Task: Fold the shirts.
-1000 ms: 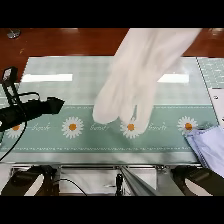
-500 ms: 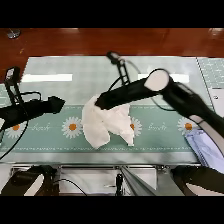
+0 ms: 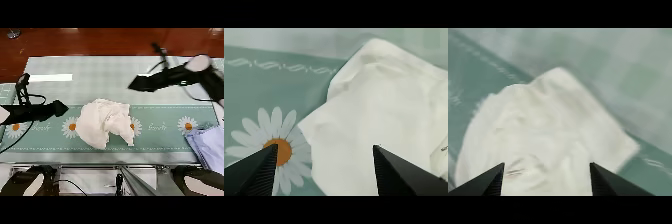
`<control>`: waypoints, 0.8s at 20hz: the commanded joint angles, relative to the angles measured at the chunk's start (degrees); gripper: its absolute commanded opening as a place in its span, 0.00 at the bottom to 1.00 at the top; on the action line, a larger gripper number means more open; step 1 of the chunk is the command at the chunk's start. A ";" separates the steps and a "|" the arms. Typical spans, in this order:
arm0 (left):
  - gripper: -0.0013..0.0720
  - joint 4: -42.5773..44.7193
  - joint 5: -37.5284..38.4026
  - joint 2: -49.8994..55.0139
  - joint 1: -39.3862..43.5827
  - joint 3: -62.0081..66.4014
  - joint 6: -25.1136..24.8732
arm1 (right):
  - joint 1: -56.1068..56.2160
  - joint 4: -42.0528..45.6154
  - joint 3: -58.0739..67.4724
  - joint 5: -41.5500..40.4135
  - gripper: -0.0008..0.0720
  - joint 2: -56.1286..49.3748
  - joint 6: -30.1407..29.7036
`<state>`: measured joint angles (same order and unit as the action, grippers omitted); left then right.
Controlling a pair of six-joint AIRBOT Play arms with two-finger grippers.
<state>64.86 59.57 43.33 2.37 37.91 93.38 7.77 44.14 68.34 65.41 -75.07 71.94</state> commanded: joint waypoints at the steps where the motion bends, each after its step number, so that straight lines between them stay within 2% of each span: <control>1: 0.97 -5.79 12.48 4.96 -2.40 -1.51 -2.86 | -19.67 7.45 -4.57 4.28 0.86 5.16 1.27; 3: 0.97 -14.67 13.46 7.39 -0.83 -6.01 -8.66 | -26.29 5.22 -11.54 2.73 0.86 7.30 0.28; 5: 0.97 -22.99 8.44 8.59 1.31 -10.64 -11.50 | -28.17 3.80 -18.69 1.25 0.86 8.26 -1.51; 10: 0.97 -35.58 -1.55 16.37 6.71 -13.62 -18.23 | -18.97 2.97 -26.25 -3.06 0.86 4.63 -2.60; 11: 0.85 -39.95 -3.78 18.08 7.50 -13.60 -21.64 | -16.17 1.18 -26.25 -4.70 0.86 3.63 -2.58; 12: 0.39 -44.92 -4.81 19.43 7.67 -13.60 -26.01 | -13.66 -0.42 -26.25 -6.43 0.86 2.75 -2.38; 13: 0.05 -49.11 -4.96 19.91 7.63 -13.55 -30.75 | -11.34 -1.38 -25.97 -7.69 0.86 1.70 -1.60; 14: 0.05 -51.12 -4.92 19.82 7.43 -13.07 -33.83 | -8.90 -1.73 -24.98 -8.15 0.86 0.20 -1.07; 16: 0.05 -51.15 -4.11 19.82 6.93 -11.30 -33.86 | -4.48 -1.68 -21.68 -8.48 0.86 -3.19 -0.79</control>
<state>20.60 56.64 61.87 9.19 25.41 65.89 -2.61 44.01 44.58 59.35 -74.65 70.35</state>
